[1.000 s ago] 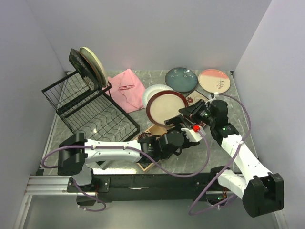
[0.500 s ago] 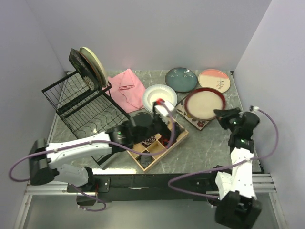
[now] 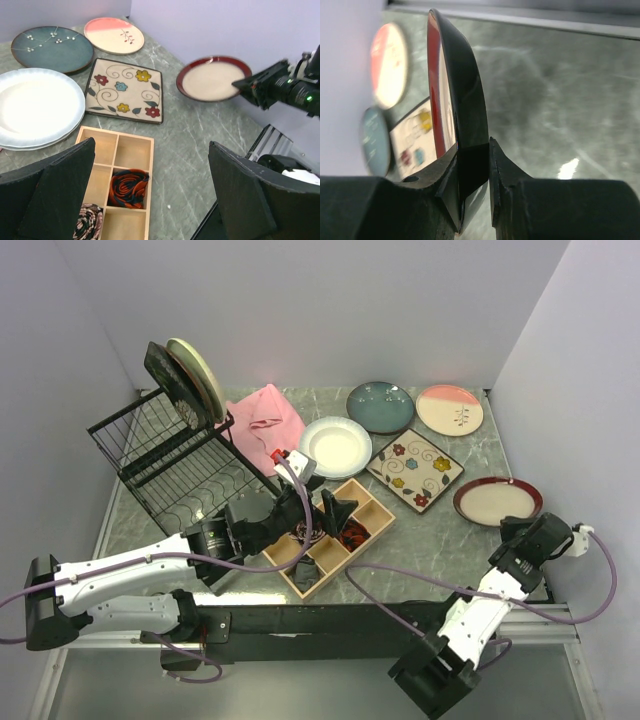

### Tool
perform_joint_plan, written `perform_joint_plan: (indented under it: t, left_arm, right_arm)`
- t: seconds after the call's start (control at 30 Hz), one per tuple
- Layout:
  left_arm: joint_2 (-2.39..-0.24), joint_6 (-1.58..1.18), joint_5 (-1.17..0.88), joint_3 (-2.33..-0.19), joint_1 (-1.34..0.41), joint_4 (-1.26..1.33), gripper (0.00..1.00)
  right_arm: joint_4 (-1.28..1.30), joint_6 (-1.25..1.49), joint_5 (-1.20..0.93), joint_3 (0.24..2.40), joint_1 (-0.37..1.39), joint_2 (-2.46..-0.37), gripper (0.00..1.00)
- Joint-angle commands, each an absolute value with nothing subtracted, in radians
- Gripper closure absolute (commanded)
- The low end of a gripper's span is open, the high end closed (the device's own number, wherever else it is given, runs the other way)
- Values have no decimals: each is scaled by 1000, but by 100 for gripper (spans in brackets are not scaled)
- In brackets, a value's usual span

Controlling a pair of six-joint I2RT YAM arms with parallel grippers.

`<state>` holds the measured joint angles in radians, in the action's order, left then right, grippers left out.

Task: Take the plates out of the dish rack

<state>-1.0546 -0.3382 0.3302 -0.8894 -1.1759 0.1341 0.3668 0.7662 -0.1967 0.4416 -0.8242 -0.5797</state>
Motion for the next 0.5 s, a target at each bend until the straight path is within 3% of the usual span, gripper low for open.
perform_joint_plan:
  t: [0.0, 0.3, 0.47]
  left_arm:
    - [-1040, -367, 339, -877, -1183, 204, 0]
    - [-1049, -353, 376, -882, -1184, 202, 1]
    - [-1034, -353, 382, -871, -1183, 218, 0]
  right_arm:
    - [138, 787, -130, 420, -851, -615, 100]
    - [-219, 874, -199, 301, -856, -846, 100]
    - [-207, 858, -186, 342, -856, -968, 84]
